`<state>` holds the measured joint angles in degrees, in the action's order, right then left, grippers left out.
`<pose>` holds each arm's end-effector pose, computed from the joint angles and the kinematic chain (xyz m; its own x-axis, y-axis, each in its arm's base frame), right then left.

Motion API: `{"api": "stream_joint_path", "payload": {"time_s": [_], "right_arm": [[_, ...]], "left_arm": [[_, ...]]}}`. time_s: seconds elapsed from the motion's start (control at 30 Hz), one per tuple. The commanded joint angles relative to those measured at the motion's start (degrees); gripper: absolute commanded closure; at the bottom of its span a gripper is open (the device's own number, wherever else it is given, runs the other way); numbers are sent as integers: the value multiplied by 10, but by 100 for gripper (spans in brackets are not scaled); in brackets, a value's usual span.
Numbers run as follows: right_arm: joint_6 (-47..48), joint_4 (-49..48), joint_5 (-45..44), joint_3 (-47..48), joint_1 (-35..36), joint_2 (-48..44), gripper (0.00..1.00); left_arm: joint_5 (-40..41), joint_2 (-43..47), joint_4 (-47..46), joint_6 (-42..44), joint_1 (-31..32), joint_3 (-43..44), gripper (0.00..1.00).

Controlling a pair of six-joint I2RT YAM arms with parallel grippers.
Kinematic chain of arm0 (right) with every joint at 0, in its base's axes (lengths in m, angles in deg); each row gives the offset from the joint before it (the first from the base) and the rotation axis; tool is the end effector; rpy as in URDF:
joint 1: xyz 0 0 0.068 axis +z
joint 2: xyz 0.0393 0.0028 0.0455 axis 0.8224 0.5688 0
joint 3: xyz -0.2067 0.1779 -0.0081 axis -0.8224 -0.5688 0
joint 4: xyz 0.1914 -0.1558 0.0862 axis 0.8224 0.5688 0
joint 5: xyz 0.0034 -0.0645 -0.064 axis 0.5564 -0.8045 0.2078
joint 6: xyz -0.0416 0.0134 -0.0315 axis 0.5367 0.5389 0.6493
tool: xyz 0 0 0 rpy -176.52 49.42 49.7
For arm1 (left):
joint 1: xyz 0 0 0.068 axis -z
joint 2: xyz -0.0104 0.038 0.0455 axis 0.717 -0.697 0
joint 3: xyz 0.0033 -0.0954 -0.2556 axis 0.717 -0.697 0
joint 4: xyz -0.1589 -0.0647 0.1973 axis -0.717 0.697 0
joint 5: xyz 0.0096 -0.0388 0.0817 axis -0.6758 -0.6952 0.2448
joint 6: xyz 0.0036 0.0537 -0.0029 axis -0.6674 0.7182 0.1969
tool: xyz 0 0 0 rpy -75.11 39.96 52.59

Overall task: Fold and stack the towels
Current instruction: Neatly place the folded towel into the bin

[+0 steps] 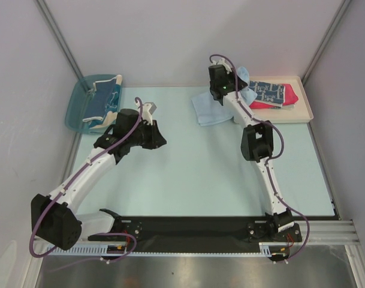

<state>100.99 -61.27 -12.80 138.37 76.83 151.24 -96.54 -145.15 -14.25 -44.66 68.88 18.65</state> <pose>0.5483 0.1825 0.2338 -0.6636 -0.5188 -0.5389 0.2333 0.5410 -0.8080 0.2413 -0.1149 0.3060 -0.7076 -0.0209 -0.7064 0.4033 0.8088 -0.4280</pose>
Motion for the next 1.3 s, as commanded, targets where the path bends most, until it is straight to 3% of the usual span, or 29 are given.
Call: {"api": "stream_joint_path", "payload": {"time_s": [0.0,0.77,1.27], "right_arm": [[-1,-3,27,17,-6,-89,100],[-78,43,137,-36,-80,-205,100],[-91,42,155,-43,-109,-242,100]], "left_arm": [[-8,4,-10,14,-1,-5,83],[-21,-7,-12,13,-1,-9,83],[-23,-8,-12,13,-1,-10,83]]}}
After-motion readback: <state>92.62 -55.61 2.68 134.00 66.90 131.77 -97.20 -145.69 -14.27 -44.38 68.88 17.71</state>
